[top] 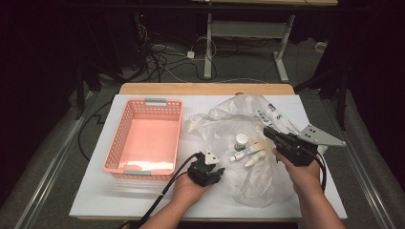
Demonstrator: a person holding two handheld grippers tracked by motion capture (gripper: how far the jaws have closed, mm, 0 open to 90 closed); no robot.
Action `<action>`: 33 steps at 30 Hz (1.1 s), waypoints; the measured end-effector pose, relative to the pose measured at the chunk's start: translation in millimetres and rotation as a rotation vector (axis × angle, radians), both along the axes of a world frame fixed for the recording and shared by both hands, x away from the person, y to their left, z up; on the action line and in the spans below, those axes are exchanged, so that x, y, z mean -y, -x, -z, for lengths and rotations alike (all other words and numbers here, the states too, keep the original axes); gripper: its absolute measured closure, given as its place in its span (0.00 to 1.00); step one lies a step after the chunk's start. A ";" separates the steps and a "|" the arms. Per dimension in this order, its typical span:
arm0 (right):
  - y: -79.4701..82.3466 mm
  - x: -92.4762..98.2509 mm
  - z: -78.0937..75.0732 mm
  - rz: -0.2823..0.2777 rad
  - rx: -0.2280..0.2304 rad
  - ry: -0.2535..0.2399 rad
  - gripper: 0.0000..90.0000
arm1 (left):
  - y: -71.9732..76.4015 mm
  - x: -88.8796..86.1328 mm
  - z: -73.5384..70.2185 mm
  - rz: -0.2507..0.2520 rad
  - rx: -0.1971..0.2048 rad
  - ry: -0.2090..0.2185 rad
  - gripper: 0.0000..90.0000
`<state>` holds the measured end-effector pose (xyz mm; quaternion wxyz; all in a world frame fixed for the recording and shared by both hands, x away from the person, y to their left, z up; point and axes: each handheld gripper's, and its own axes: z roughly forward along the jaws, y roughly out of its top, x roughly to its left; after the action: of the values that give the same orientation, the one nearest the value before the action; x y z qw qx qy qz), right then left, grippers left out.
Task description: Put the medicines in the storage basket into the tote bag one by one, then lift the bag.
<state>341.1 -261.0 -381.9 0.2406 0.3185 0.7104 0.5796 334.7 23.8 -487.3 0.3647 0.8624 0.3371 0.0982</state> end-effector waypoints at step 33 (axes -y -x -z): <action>-0.9 -0.3 3.4 0.035 0.048 0.026 1.00 | 15.1 -23.4 -33.8 0.019 0.128 0.254 0.98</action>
<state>342.0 -260.7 -385.3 0.2718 0.3135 0.7063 0.5736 319.6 47.2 -453.5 0.4923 0.8046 0.3147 0.1060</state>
